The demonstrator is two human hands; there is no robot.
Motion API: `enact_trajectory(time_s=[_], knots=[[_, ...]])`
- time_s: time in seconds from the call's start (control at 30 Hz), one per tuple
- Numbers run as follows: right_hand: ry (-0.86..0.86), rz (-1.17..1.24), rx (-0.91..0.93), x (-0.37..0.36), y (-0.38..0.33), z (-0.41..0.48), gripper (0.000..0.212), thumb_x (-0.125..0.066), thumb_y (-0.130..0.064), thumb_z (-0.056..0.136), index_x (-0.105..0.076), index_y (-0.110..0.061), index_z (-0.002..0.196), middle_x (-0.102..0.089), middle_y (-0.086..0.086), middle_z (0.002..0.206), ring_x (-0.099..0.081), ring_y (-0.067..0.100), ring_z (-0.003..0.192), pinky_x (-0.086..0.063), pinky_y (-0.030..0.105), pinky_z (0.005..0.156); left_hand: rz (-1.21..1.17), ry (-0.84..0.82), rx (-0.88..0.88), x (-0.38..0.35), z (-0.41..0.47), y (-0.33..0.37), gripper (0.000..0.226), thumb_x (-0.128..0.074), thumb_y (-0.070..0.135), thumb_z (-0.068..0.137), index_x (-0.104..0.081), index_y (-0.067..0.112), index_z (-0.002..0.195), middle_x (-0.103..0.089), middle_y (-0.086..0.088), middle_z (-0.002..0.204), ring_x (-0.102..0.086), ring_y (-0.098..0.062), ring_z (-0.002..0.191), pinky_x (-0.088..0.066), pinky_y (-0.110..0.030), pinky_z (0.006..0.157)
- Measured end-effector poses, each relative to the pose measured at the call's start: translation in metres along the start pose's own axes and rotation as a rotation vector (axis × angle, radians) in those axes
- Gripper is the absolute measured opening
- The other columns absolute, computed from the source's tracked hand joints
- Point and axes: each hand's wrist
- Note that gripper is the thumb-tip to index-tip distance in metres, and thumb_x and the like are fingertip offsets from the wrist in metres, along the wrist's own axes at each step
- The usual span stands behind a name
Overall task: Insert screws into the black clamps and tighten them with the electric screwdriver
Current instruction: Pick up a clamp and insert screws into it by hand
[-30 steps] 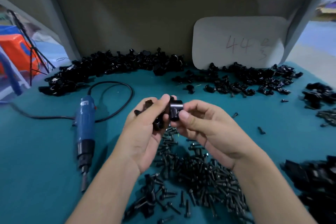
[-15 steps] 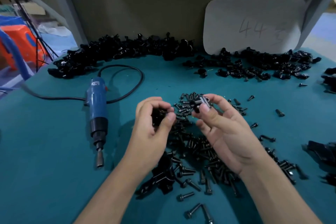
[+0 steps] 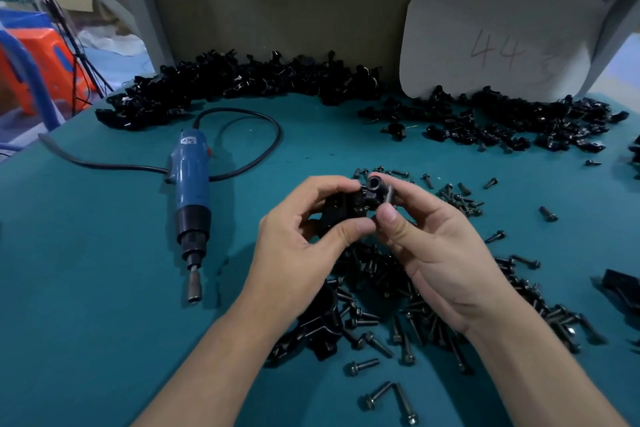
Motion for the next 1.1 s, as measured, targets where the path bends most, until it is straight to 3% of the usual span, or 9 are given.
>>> enact_trajectory(time_s=[0.17, 0.3, 0.4, 0.57, 0.73, 1.1], knots=[[-0.062, 0.013, -0.028, -0.0015, -0.0011, -0.0024, 0.044, -0.078, -0.027, 0.076, -0.076, -0.029, 0.12, -0.076, 0.001, 0.115, -0.071, 0.011, 0.106, -0.054, 0.018, 0.089, -0.022, -0.008, 0.012, -0.0006, -0.0007, 0.0022, 0.035, -0.081, 0.021, 0.087, -0.074, 0.029, 0.121, -0.076, 0.01, 0.12, -0.07, -0.015, 0.118, -0.054, -0.039, 0.105], [-0.036, -0.03, -0.036, 0.0011, -0.0002, -0.0021, 0.049, -0.079, -0.024, 0.078, -0.072, -0.029, 0.126, -0.072, -0.015, 0.106, -0.069, 0.007, 0.107, -0.055, 0.024, 0.094, 0.017, 0.039, 0.06, 0.0002, -0.0006, 0.0009, 0.036, -0.084, 0.033, 0.081, -0.077, 0.034, 0.116, -0.075, -0.002, 0.116, -0.069, -0.025, 0.117, -0.052, -0.051, 0.105], [-0.045, 0.043, -0.069, 0.0009, -0.0006, -0.0027, 0.034, -0.076, -0.015, 0.08, -0.076, -0.02, 0.113, -0.074, -0.004, 0.106, -0.071, 0.013, 0.104, -0.057, 0.03, 0.092, 0.004, 0.037, 0.076, -0.0007, -0.0014, 0.0027, 0.036, -0.085, 0.026, 0.08, -0.078, 0.029, 0.115, -0.076, -0.004, 0.114, -0.071, -0.023, 0.113, -0.054, -0.049, 0.103], [-0.054, 0.17, -0.139, 0.0008, -0.0027, -0.0037, 0.029, -0.074, -0.009, 0.078, -0.08, -0.015, 0.106, -0.075, 0.005, 0.1, -0.074, 0.017, 0.095, -0.059, 0.028, 0.085, -0.006, 0.025, 0.078, -0.0008, -0.003, 0.0071, 0.038, -0.084, 0.022, 0.079, -0.077, 0.023, 0.116, -0.078, -0.001, 0.113, -0.073, -0.018, 0.11, -0.056, -0.043, 0.102], [-0.04, 0.166, -0.179, 0.0022, -0.0037, -0.0032, 0.036, -0.076, -0.01, 0.074, -0.08, -0.015, 0.109, -0.077, 0.007, 0.1, -0.074, 0.014, 0.092, -0.058, 0.022, 0.082, 0.003, 0.015, 0.063, -0.0005, -0.0042, 0.0095, 0.035, -0.083, 0.024, 0.08, -0.077, 0.026, 0.114, -0.079, 0.008, 0.11, -0.074, -0.013, 0.107, -0.058, -0.033, 0.098], [-0.025, 0.18, -0.213, 0.0024, -0.0055, -0.0026, 0.044, -0.078, -0.01, 0.07, -0.078, -0.013, 0.114, -0.077, 0.01, 0.105, -0.074, 0.017, 0.095, -0.059, 0.024, 0.084, 0.096, -0.018, 0.026, 0.0027, -0.0034, 0.0033, 0.038, -0.084, 0.022, 0.082, -0.077, 0.036, 0.116, -0.077, 0.007, 0.115, -0.071, -0.019, 0.115, -0.054, -0.04, 0.102]])
Point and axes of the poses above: each hand's wrist, its own z-axis towards the middle knuckle, its own x-axis out of the back of the hand, y = z × x
